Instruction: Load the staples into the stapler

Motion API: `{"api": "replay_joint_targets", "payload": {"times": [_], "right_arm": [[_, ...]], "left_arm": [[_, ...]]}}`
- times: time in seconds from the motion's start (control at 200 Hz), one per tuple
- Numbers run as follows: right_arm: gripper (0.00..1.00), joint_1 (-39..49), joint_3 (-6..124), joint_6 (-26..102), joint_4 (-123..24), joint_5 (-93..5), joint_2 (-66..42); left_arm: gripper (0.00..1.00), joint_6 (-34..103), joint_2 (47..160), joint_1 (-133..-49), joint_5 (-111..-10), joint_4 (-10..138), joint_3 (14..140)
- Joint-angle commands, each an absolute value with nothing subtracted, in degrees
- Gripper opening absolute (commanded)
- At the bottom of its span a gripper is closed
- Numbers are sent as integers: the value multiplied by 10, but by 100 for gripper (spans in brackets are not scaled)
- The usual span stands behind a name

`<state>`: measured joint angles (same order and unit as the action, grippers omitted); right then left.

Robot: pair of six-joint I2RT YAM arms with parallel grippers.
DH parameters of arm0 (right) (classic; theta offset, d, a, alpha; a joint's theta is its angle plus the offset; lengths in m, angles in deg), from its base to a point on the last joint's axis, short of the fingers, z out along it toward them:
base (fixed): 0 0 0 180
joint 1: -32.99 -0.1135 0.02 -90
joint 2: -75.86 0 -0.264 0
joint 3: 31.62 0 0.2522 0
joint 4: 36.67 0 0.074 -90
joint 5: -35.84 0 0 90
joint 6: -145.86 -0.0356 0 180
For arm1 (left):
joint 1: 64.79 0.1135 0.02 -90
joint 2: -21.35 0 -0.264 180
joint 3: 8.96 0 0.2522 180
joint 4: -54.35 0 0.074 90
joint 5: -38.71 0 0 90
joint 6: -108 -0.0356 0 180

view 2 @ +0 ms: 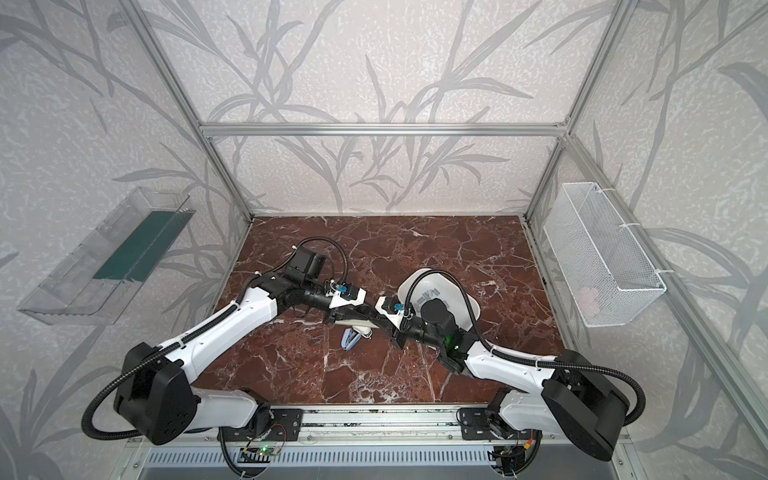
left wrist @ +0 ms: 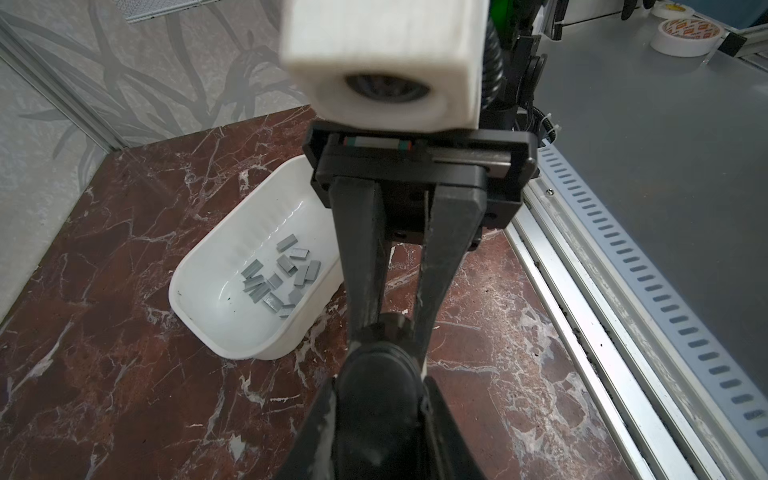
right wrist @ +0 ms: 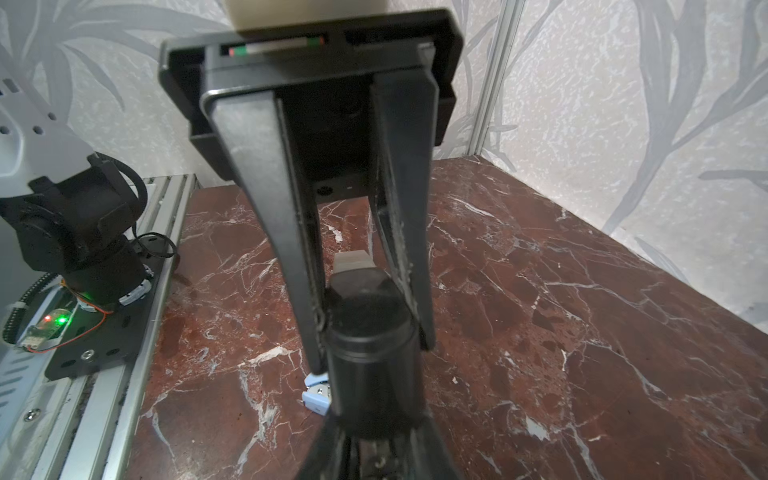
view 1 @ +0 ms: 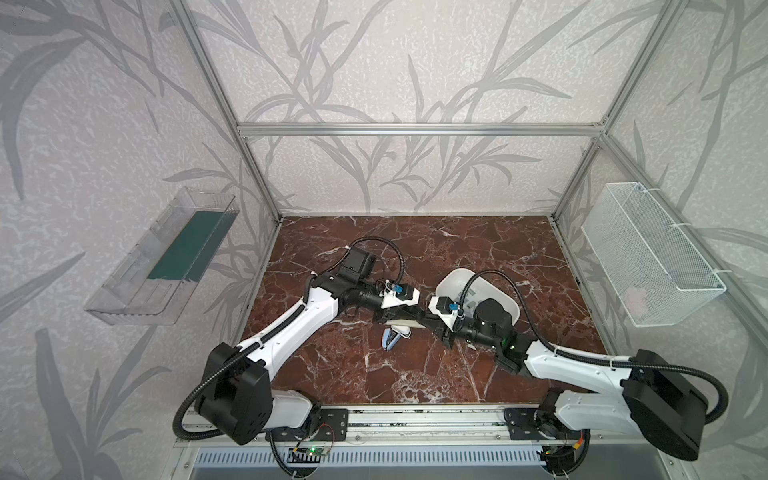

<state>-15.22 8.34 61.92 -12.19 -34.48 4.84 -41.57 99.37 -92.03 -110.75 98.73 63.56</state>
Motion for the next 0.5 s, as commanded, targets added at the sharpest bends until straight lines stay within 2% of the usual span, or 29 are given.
{"api": "replay_joint_targets", "payload": {"times": [0.0,0.15,0.23,0.495], "right_arm": [[16,-153,85,599,-119,-334,36],[10,-153,50,584,-105,-325,39],[0,-153,41,578,-116,-326,37],[0,-162,-13,563,-128,-370,67]], "left_arm": [[0,-426,981,-924,-1163,962,654],[0,-427,979,-920,-1163,957,653],[0,-443,980,-914,-1167,966,652],[0,-434,979,-905,-1159,941,638]]}}
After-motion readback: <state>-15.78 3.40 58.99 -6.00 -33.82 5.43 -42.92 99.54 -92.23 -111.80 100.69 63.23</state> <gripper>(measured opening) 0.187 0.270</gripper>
